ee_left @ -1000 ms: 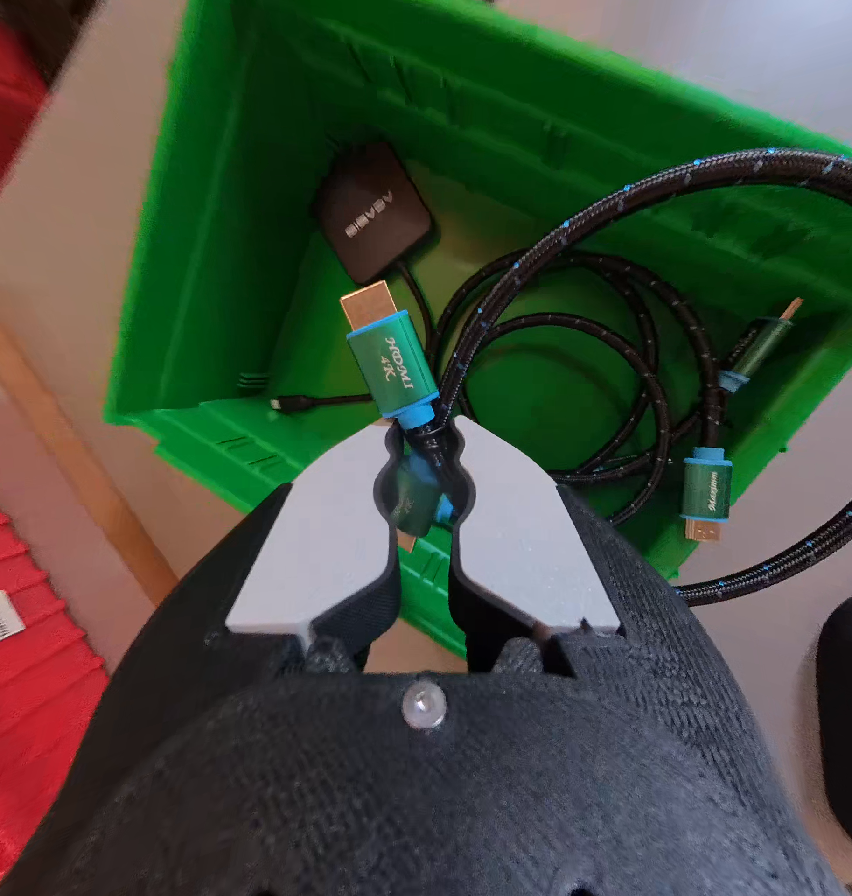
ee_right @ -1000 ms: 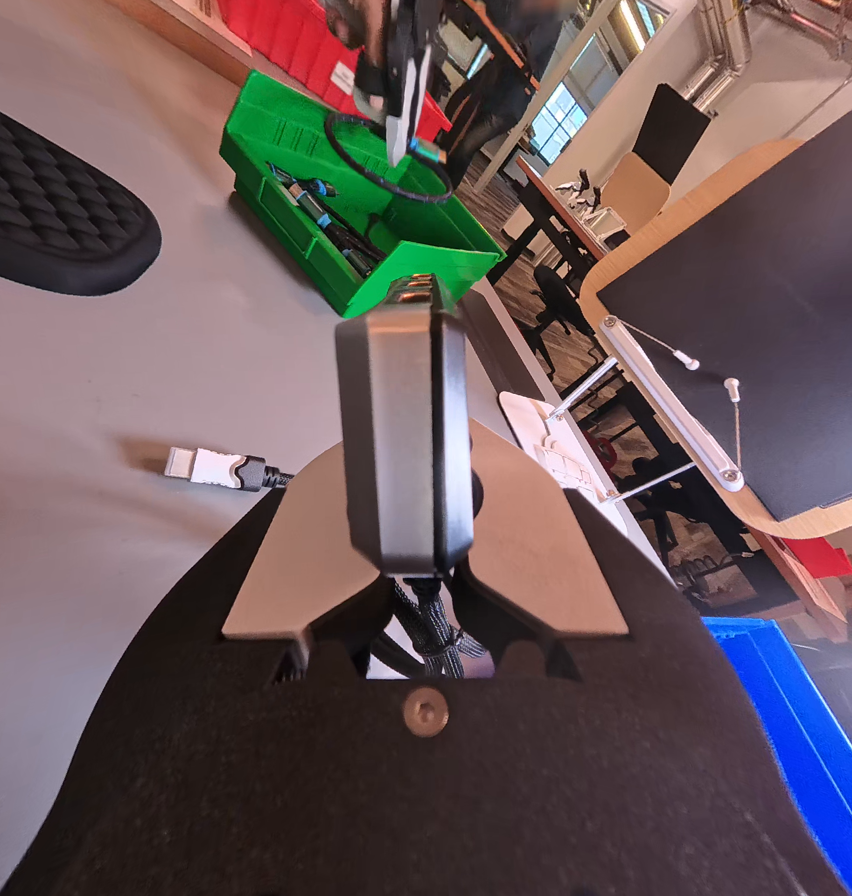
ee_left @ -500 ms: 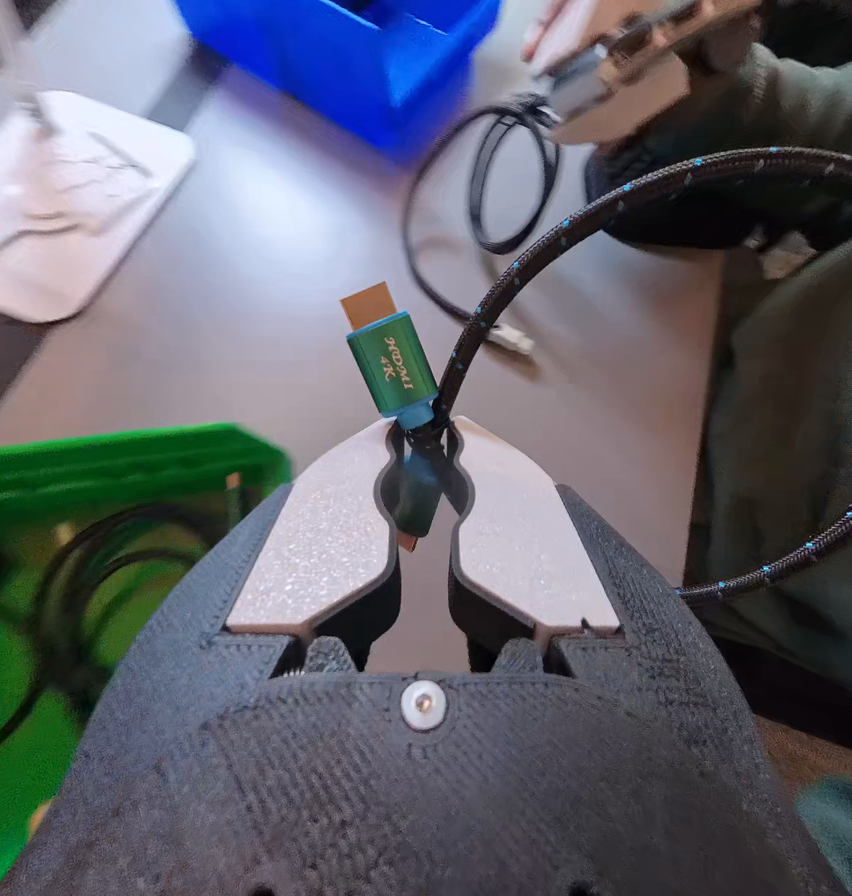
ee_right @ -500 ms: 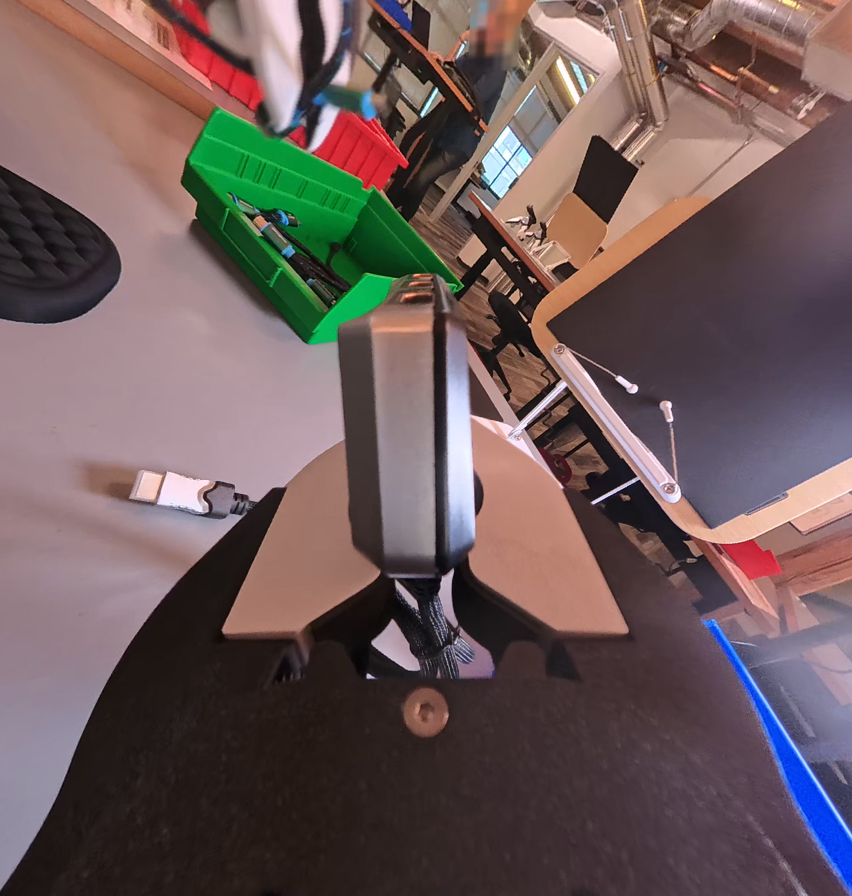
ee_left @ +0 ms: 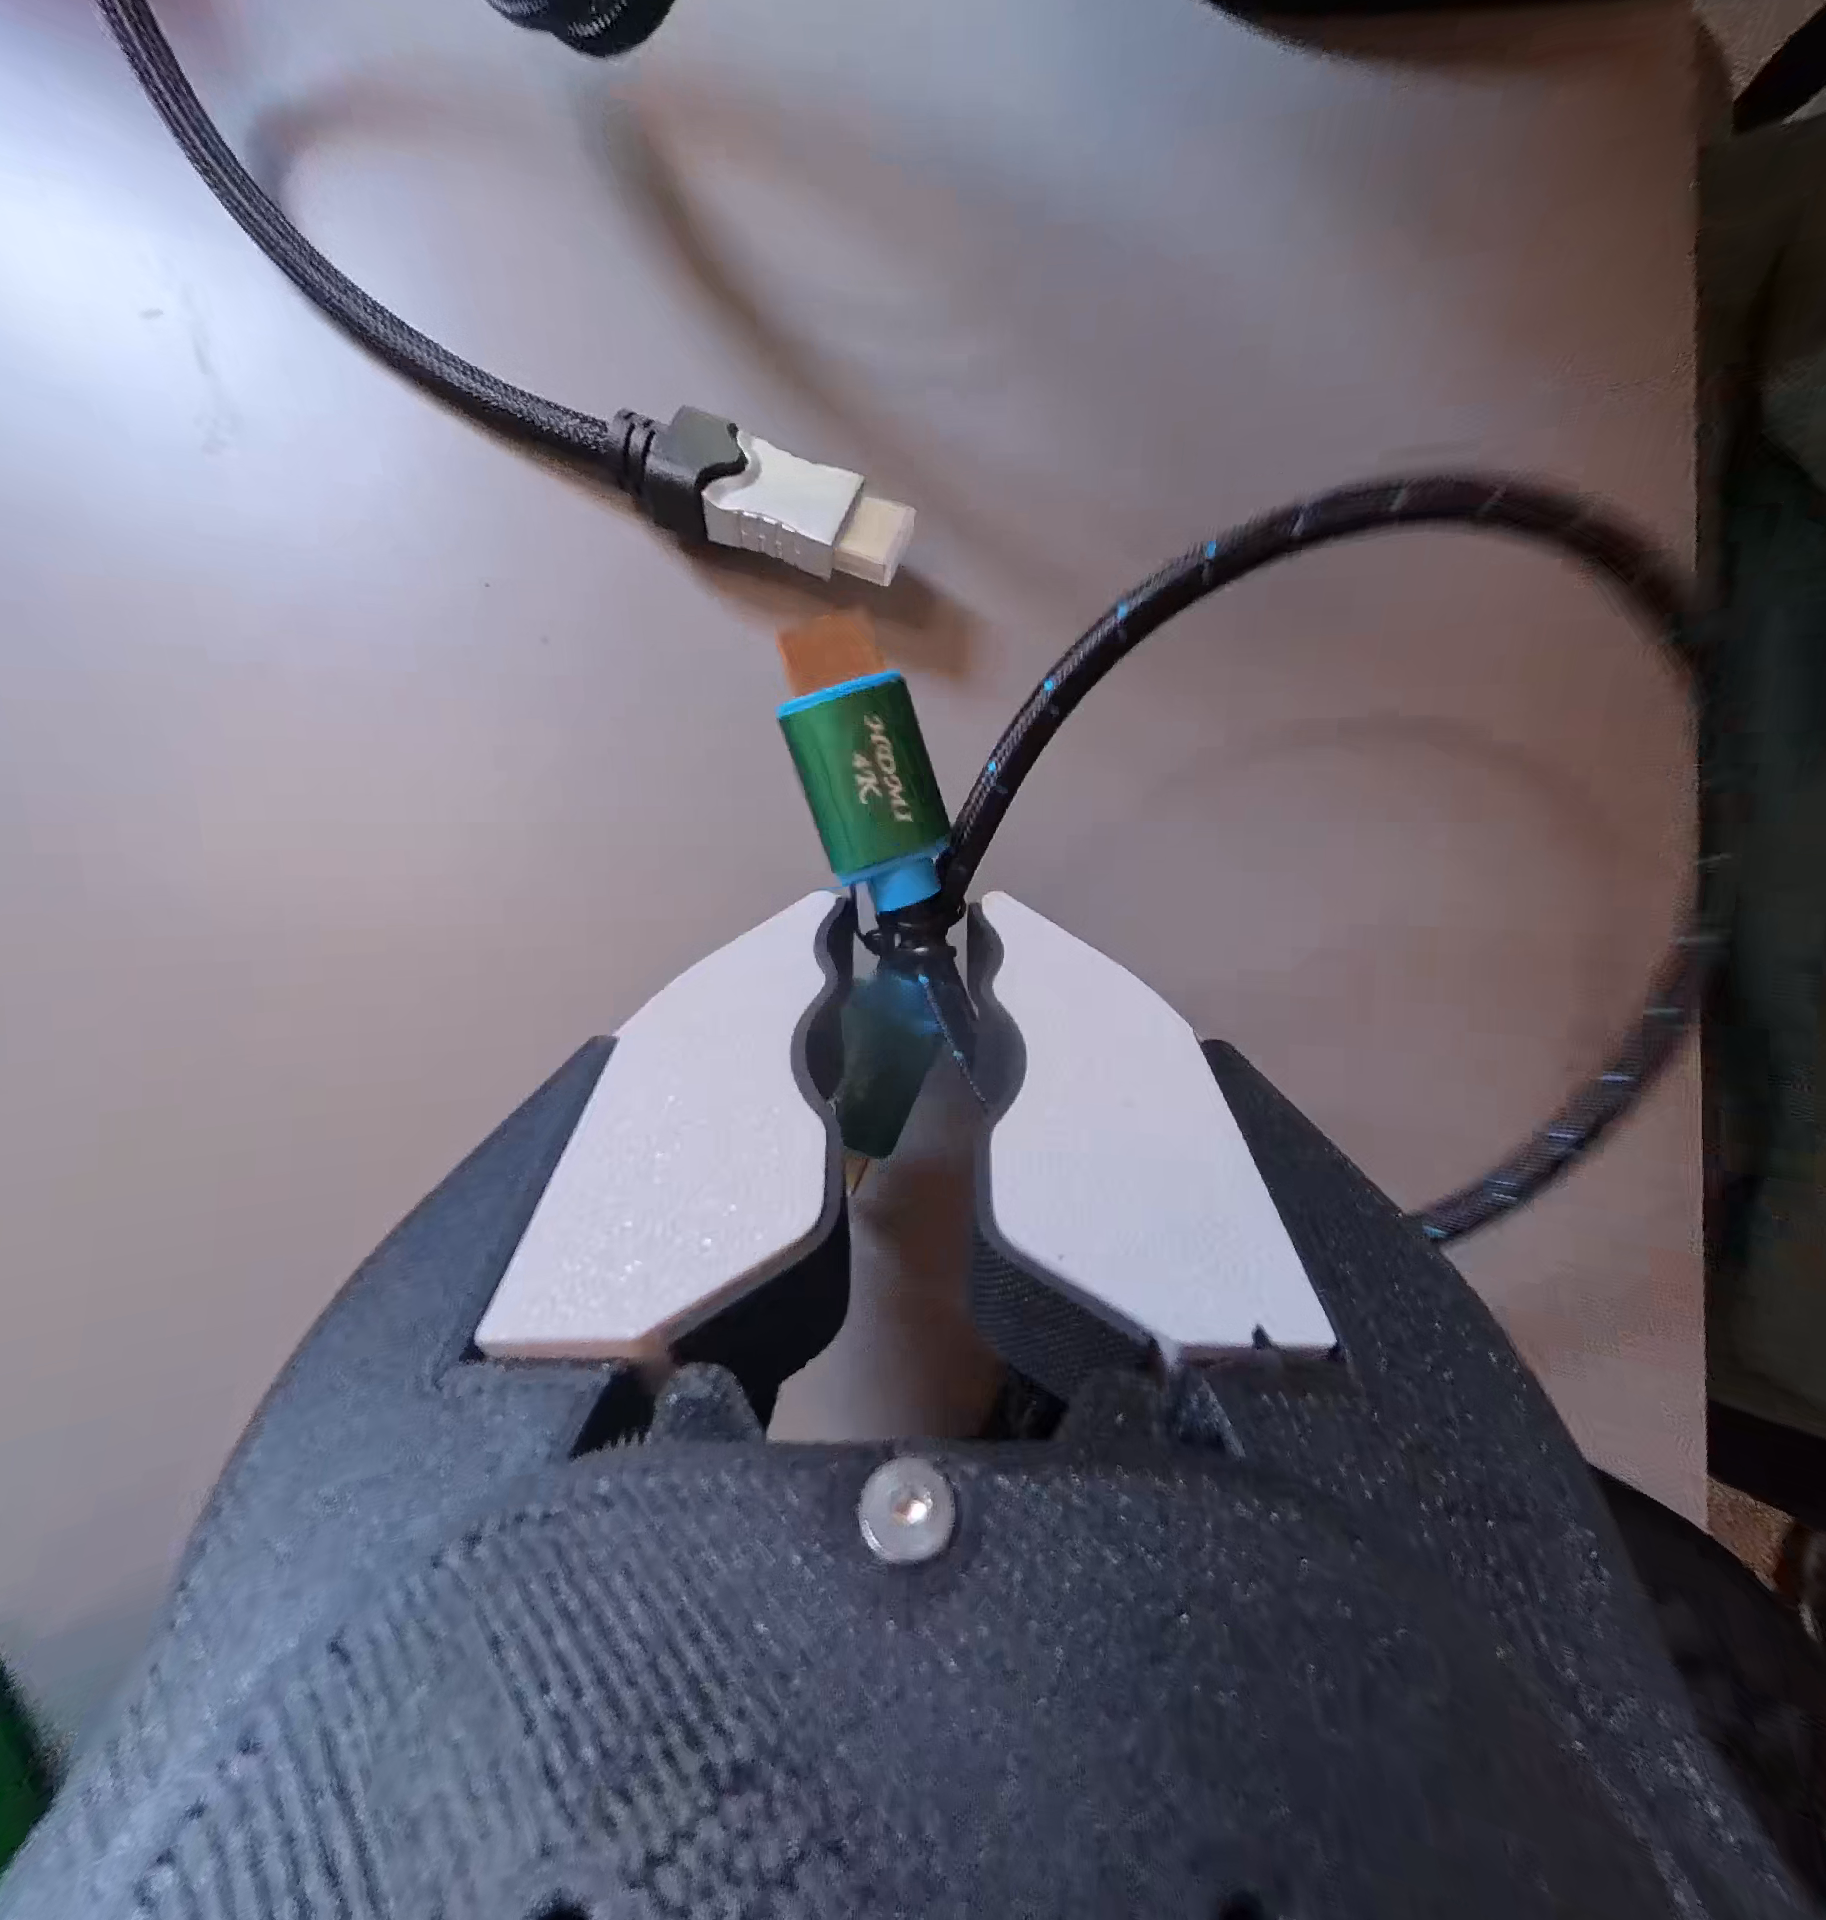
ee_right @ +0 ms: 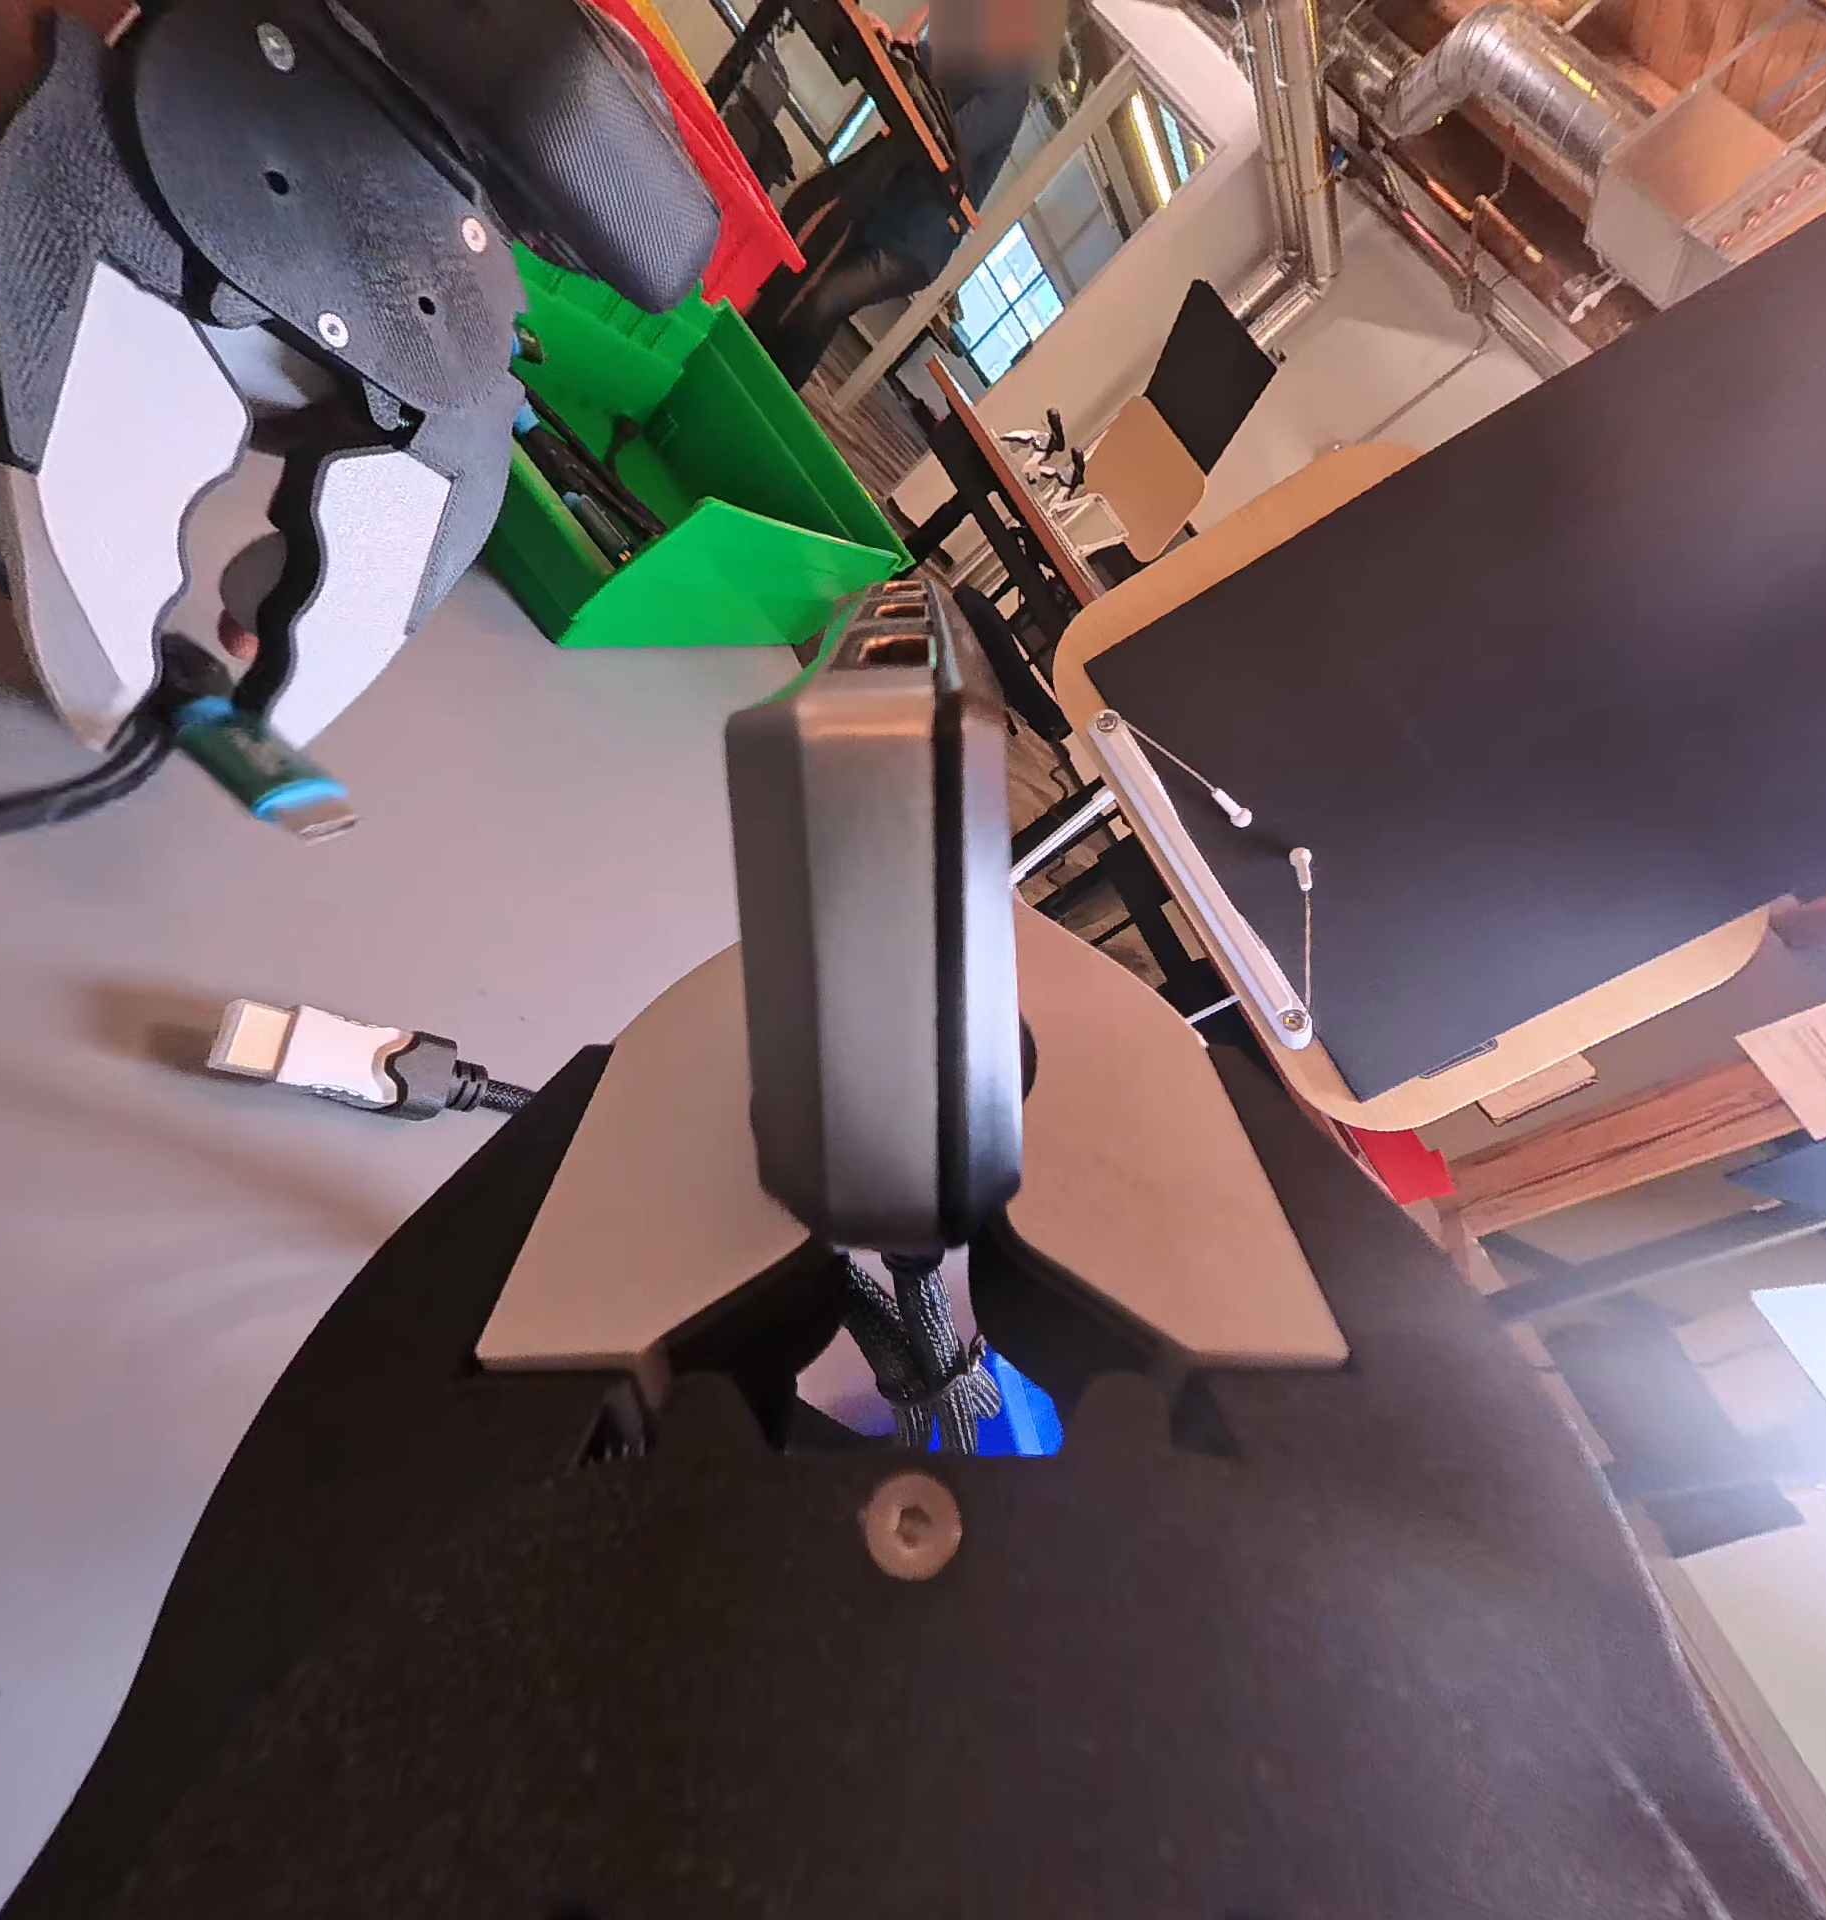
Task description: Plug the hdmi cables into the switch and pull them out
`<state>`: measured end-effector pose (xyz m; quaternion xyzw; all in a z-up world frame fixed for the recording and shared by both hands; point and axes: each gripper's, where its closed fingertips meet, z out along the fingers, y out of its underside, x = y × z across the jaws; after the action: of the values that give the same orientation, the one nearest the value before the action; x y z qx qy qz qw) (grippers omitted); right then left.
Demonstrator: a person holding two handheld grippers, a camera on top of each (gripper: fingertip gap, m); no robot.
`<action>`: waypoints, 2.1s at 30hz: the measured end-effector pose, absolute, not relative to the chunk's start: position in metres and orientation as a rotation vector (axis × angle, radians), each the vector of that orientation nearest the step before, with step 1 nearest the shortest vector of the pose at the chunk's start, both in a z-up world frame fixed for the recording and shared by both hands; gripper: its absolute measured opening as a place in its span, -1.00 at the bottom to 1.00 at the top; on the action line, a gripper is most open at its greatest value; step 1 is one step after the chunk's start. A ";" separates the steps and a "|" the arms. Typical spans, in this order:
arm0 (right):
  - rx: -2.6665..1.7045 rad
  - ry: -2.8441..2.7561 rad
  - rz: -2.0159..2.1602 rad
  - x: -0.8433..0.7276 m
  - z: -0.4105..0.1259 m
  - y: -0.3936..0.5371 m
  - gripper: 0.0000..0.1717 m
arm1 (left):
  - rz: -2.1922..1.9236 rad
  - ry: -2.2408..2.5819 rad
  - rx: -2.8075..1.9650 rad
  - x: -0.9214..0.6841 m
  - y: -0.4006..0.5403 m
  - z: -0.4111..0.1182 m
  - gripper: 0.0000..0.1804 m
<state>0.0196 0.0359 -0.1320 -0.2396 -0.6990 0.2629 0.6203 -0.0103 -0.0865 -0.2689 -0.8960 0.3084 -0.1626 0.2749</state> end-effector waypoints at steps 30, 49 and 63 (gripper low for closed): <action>-0.559 -1.616 0.580 0.015 -0.141 0.036 -0.71 | -0.303 0.684 -2.224 -0.029 -0.074 -0.245 -0.89; -0.538 -1.572 0.550 0.016 -0.134 0.031 -0.73 | -0.398 0.604 -2.046 -0.028 -0.071 -0.211 -0.90; -0.376 -1.701 0.387 0.011 -0.160 0.015 -0.73 | -0.580 0.608 -1.905 0.002 -0.077 -0.176 -0.90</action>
<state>0.0112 0.0149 -0.1596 -0.1642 -0.7422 0.1687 0.6275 0.0016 -0.0770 -0.1756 -0.7895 0.2521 -0.2405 0.5053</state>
